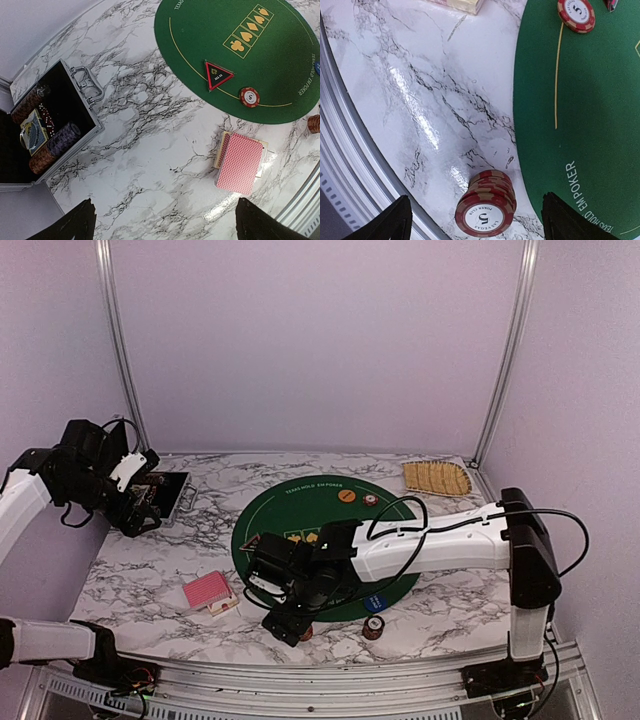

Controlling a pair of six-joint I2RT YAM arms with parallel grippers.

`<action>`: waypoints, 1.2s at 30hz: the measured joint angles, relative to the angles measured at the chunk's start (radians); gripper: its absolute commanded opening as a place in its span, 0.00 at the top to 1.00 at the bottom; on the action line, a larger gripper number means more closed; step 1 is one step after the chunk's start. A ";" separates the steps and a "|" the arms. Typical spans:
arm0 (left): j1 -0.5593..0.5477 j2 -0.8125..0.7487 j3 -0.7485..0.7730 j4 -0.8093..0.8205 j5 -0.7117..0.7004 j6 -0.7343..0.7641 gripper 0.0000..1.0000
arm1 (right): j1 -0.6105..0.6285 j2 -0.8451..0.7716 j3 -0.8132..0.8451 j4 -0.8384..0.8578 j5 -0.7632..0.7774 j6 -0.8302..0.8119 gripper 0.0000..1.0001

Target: Distribute texas hold em gaming equipment

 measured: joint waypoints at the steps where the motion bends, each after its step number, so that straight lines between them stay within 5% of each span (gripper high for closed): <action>1: 0.000 0.000 0.000 0.000 0.000 0.000 0.01 | 0.000 0.001 0.000 -0.001 0.004 0.002 0.16; 17: 0.000 0.000 0.000 0.000 0.002 0.000 0.01 | -0.001 0.006 -0.044 0.010 0.022 0.003 0.31; 36: 0.000 0.000 0.000 0.000 0.001 0.000 0.01 | -0.013 0.016 -0.061 0.033 0.003 -0.001 0.65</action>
